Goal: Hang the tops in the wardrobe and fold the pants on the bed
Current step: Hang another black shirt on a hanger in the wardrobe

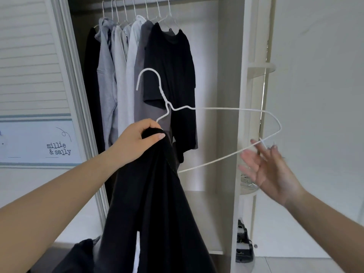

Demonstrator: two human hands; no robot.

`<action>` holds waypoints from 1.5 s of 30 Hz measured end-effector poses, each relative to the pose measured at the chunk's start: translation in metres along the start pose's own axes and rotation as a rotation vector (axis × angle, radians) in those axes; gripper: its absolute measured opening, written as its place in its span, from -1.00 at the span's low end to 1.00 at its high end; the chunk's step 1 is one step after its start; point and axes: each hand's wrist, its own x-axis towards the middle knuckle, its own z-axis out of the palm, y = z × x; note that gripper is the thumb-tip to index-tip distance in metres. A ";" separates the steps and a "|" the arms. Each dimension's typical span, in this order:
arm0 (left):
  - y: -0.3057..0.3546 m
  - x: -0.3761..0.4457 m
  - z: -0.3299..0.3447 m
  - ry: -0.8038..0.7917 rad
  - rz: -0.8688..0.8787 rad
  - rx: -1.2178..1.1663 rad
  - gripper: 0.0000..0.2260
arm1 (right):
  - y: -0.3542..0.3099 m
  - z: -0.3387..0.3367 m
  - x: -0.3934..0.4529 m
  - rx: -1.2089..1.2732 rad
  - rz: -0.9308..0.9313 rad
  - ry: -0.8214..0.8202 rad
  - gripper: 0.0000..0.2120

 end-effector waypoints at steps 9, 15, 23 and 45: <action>0.009 0.001 0.030 -0.078 0.060 -0.098 -0.91 | 0.091 0.083 -0.027 -0.664 0.089 -0.339 -0.71; -0.005 -0.009 0.020 -0.087 0.056 -0.058 -0.82 | 0.100 0.067 -0.028 -1.043 0.324 -0.562 -0.80; -0.066 -0.042 -0.006 0.061 -0.070 -0.046 -0.91 | 0.059 0.003 -0.012 -1.901 0.045 -0.723 -0.57; -0.057 -0.045 0.037 -0.051 -0.010 0.217 -0.84 | -0.002 0.051 0.029 -1.954 -0.237 -0.739 -0.76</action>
